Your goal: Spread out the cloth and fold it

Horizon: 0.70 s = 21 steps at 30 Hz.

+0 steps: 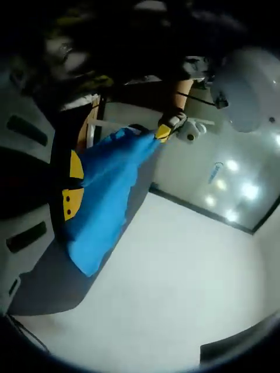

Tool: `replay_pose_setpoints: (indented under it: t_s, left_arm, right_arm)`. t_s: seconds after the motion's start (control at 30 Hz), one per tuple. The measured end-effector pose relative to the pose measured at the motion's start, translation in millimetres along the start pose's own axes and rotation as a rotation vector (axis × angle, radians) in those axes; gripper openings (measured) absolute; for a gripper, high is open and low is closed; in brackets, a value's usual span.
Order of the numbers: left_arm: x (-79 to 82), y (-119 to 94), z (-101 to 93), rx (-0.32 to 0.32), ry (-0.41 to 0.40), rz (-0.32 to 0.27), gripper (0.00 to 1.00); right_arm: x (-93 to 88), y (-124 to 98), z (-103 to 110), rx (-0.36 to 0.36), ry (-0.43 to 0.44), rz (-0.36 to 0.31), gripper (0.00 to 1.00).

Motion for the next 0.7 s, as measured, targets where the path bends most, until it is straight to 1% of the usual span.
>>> replay_pose_setpoints:
  t_s: [0.03,0.07,0.13,0.17,0.2,0.27,0.3,0.33,0.37,0.4,0.43,0.47,0.5,0.53,0.57,0.6,0.63,0.67,0.7]
  left_arm:
    - [-0.7,1,-0.5,-0.006,0.035,0.019,0.05]
    - [-0.6,6,-5.7,-0.012,0.066,0.05,0.05]
    - [1.8,9,-4.1,-0.014,0.092,0.058,0.05]
    - [1.6,10,-0.1,0.003,0.106,0.073,0.06]
    - [1.5,12,7.5,0.041,0.124,0.081,0.06]
    - [2.2,17,26.6,0.14,0.146,0.059,0.09]
    - [-0.1,18,31.5,0.156,0.173,0.053,0.12]
    - [-3.5,18,31.8,0.138,0.196,0.053,0.16]
    - [-5.5,17,31.6,0.13,0.191,0.055,0.21]
    - [-8.2,16,26.9,0.094,0.189,0.054,0.28]
    - [-8.9,15,19.3,0.043,0.184,0.042,0.36]
    - [-8.4,15,12.9,0.023,0.179,0.036,0.44]
    - [-7.6,16,11.1,0.037,0.19,0.032,0.52]
    - [-4.3,22,9.2,0.055,0.212,0.006,0.57]
    - [-3.5,30,12.9,0.102,0.225,-0.004,0.6]
    - [-5.5,39,15.2,0.132,0.257,0.014,0.63]
    - [-8.4,46,17.3,0.147,0.297,0.044,0.62]
    - [-10.6,51,19.7,0.146,0.338,0.063,0.61]
    - [-9.5,56,20.3,0.144,0.367,0.051,0.6]
  right_arm:
    - [1.3,-1,-1,-0.003,0.004,-0.005,0.01]
    - [3.5,-1,-3,-0.01,0.008,-0.014,0.01]
    - [4.7,-2,-7,-0.023,0.013,-0.021,0.01]
    - [3.9,-2,-10,-0.033,0.015,-0.021,0.01]
    - [3.3,-1,-13,-0.045,0.025,-0.022,0.01]
    - [1.3,1,-19,-0.065,0.053,-0.024,0.01]
    - [0.5,2,-22,-0.077,0.068,-0.028,0.01]
    - [0.3,4,-24,-0.084,0.077,-0.033,0.01]
    - [-0.1,5,-26,-0.089,0.085,-0.038,0.01]
    - [-0.4,6,-28,-0.091,0.095,-0.04,0.01]
    - [-1.5,6,-29,-0.092,0.101,-0.042,0.01]
    - [-1.9,6,-28,-0.091,0.102,-0.043,0.01]
    - [-2.5,5,-28,-0.088,0.101,-0.043,0.01]
    - [-3.4,6,-28,-0.083,0.1,-0.044,0.01]
    - [-4.3,6,-27,-0.078,0.1,-0.046,0.01]
    - [-5.4,6,-27,-0.074,0.102,-0.048,0.01]
    - [-6.6,7,-28,-0.072,0.107,-0.049,0.01]
    - [-7.6,7,-28,-0.072,0.11,-0.048,0.01]
    - [-8.4,6,-28,-0.074,0.112,-0.047,0.01]
Point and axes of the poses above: the point that each gripper's makers call its tool centre point, and the gripper's own axes: y roughly forward along the fingers, z roughly to its left, x roughly out of its top, the point moved 4 cm from there along -y, roughly backward along the fingers, and after that the axes turned 12 degrees about x, right-handed, at the moved point
